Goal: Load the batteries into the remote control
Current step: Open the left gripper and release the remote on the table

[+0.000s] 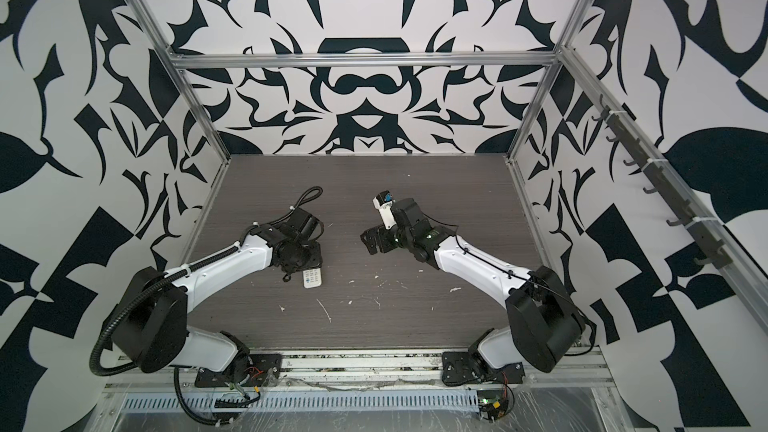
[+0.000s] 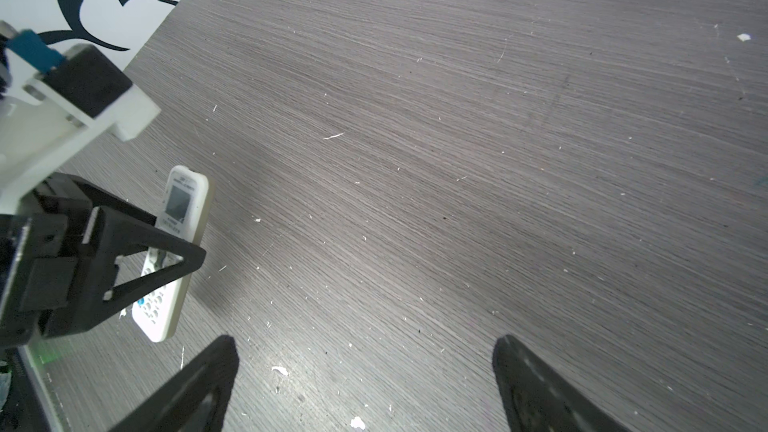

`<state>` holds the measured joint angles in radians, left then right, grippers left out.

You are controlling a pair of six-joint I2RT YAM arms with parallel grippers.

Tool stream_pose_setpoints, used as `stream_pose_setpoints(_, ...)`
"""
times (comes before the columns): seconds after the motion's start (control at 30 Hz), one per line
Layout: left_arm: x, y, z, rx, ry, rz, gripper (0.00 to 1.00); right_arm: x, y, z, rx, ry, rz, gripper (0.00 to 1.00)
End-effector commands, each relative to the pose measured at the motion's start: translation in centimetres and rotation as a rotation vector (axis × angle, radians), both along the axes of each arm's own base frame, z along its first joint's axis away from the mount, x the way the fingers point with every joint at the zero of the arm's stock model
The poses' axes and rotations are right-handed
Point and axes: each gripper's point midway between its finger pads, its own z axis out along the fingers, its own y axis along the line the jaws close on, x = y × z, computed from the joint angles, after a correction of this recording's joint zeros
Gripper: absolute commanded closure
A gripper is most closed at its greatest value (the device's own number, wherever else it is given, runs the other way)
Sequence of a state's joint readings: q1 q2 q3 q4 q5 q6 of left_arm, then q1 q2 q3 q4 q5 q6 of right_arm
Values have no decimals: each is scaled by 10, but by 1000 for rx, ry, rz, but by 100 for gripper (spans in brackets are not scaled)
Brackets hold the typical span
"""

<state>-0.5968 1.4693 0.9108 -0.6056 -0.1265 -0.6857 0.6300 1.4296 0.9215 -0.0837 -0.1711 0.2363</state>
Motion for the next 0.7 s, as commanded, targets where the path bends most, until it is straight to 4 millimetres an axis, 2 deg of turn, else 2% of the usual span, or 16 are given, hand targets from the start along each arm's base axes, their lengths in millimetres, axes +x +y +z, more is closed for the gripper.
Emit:
stream_pose_setpoints(0.0,3,1,-2,17,-8,19,65,4,3,11,29,-37,5,0)
stream_pose_setpoints(0.67,1,-12,-24,55,39,-14,64,5,3,7,21,-34,3,1)
